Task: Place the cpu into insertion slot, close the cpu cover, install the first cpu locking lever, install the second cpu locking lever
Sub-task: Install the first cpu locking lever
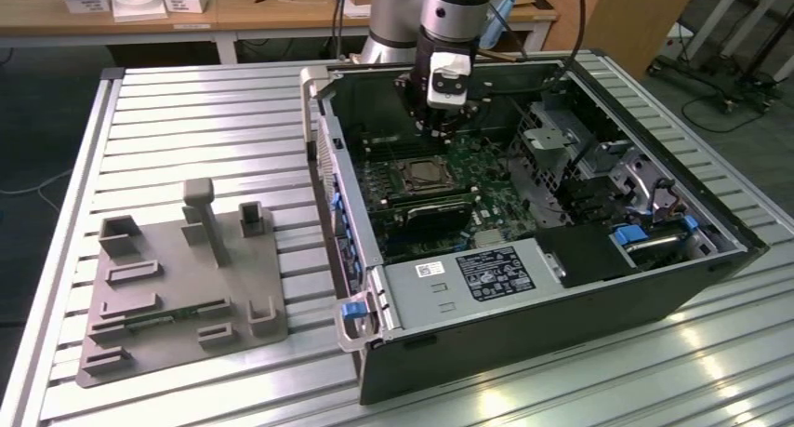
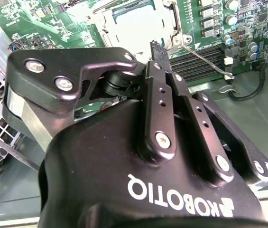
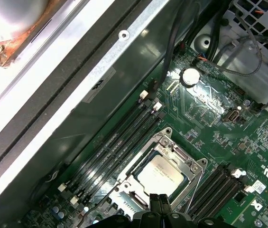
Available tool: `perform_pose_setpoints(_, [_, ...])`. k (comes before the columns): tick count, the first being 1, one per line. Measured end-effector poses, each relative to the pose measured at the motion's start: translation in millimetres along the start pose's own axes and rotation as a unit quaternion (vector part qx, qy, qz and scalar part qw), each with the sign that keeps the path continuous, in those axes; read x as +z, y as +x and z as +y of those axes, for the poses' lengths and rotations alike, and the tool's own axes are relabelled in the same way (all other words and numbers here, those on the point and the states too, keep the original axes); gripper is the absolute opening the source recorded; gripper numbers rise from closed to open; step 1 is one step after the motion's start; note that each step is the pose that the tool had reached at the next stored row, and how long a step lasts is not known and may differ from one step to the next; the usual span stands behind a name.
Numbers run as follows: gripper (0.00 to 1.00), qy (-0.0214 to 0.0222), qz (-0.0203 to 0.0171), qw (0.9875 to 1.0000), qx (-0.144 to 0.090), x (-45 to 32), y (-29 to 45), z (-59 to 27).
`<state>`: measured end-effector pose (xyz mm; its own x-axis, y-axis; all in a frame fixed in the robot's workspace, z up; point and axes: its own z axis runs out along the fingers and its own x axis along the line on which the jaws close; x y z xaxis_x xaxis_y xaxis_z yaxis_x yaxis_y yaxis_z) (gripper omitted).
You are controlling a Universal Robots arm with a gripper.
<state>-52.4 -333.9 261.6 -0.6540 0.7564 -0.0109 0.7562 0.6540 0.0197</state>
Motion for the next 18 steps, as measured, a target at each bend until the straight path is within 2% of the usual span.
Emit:
perform_pose_setpoints(5, [0.10,-0.0003,0.0004,0.9999,-0.013,0.0,0.0,0.0])
perform_pose_setpoints(9, [0.10,-0.0007,0.0011,0.9990,-0.044,0.0,0.0,0.0])
perform_pose_setpoints(11, [0.10,-0.0008,0.0013,0.9986,-0.053,0.0,1.1,-1.4])
perform_pose_setpoints(18, [0.10,-0.0007,0.0013,0.9985,-0.054,-0.6,17.6,-20.4])
